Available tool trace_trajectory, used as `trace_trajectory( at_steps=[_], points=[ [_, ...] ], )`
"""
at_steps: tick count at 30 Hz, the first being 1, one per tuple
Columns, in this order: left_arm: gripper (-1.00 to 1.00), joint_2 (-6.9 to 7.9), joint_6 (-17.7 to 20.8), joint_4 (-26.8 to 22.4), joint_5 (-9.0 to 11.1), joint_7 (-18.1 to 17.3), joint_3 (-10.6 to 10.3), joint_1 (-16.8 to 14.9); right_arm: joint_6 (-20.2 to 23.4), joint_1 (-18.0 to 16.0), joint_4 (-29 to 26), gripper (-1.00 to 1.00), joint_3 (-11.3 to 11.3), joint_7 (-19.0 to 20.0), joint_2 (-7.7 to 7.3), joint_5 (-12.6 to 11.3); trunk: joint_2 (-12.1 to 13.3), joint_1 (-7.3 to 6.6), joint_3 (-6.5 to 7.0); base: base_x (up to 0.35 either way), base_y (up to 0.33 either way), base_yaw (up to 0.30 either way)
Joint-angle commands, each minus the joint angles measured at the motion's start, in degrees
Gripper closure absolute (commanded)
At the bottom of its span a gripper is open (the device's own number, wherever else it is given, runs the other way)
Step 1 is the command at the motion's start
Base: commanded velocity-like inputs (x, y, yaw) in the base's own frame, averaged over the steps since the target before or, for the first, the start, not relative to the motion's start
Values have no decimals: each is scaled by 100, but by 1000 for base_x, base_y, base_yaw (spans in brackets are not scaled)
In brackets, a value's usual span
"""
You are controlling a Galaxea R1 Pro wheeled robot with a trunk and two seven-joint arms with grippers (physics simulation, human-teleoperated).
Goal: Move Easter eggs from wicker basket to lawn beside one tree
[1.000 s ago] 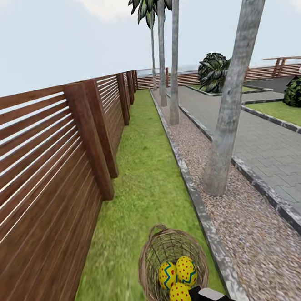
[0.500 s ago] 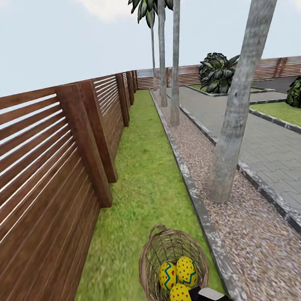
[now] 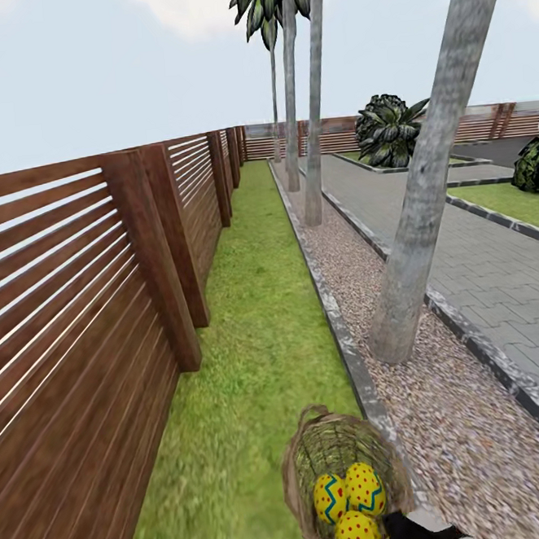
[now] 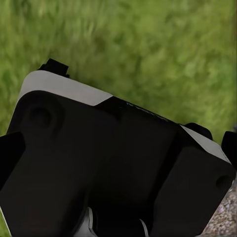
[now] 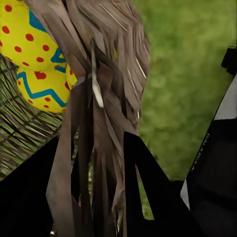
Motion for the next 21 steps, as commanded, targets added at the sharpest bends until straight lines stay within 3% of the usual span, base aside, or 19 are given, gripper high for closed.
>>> trace_trajectory(
  at_steps=[1,3,8,19,21],
  points=[
    [-100,2,12,5,60,-18,6,-6,-223,-11,-142,100,23,-309,-133,30,-8,2,-10,0,0,0],
    [-100,2,11,6,60,-18,6,-6,157,-32,-389,100,25,-508,-135,29,-8,2,-10,0,0,0],
    [-100,2,12,6,60,-18,6,-6,1139,-38,-1072,100,70,-558,-144,29,-8,2,-10,0,0,0],
    [-100,44,26,-93,52,-29,-13,-6,1180,-38,-1089,100,44,-506,-192,-31,-8,2,-10,0,0,0],
    [-100,26,54,-365,40,-17,-36,-6,1179,-38,-1082,100,56,-506,-175,-37,-8,2,-10,0,0,0]
  ],
)
